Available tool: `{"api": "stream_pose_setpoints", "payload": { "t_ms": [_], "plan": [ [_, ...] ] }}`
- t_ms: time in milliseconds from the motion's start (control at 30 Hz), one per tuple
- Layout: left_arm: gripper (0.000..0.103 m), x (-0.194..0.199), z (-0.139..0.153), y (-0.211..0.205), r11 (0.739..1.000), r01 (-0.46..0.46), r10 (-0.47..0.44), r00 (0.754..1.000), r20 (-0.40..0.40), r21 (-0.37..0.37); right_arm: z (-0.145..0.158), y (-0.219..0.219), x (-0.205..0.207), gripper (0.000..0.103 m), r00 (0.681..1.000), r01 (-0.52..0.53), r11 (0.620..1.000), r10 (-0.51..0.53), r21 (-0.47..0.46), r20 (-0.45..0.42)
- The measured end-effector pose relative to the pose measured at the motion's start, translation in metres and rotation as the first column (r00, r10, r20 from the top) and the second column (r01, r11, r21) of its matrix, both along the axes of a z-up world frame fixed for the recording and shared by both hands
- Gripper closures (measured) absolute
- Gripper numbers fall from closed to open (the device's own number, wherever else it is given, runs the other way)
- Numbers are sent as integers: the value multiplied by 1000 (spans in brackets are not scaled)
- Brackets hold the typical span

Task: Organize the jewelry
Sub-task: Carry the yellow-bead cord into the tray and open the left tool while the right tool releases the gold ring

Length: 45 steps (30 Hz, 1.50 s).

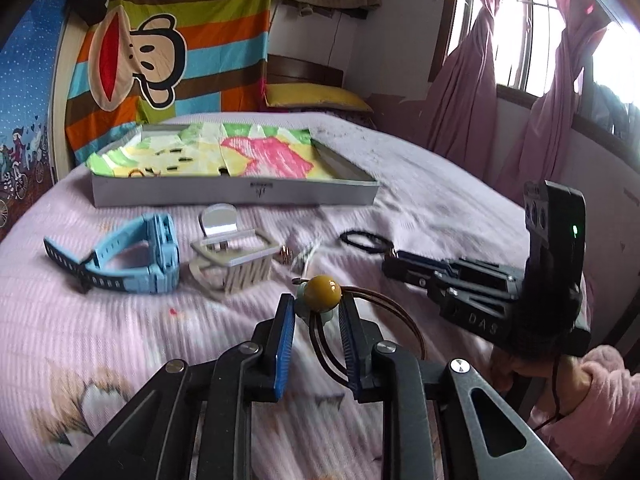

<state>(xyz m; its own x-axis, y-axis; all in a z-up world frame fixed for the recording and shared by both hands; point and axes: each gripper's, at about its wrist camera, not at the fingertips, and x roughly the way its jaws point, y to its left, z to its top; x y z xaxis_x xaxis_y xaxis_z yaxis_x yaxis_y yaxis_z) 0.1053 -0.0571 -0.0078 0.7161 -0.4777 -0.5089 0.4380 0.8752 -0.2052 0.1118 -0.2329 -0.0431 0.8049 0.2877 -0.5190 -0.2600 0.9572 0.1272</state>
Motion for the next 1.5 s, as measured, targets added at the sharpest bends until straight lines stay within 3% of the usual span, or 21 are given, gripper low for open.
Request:
{"api": "stream_pose_setpoints", "payload": {
  "t_ms": [267,600,767,967,1233,1500],
  "plan": [
    [82,43,45,7,997,-77,77,996,40,-9,29,4,9,93,997,-17,1000,15,26,75],
    [81,136,62,18,980,-194,195,980,-33,36,61,25,70,93,994,-58,998,54,39,96],
    [81,185,48,31,966,-251,258,958,-128,65,63,33,125,93,999,-41,997,39,59,31],
    [81,210,30,33,959,-258,278,935,-220,118,46,39,170,93,996,-14,999,18,47,-91],
    [81,221,22,29,949,-251,295,923,-247,193,24,45,202,93,966,-30,1000,31,9,-258],
    [79,218,21,32,948,-253,297,923,-246,195,23,49,204,93,961,-47,999,45,-1,-274]
  ]
}}
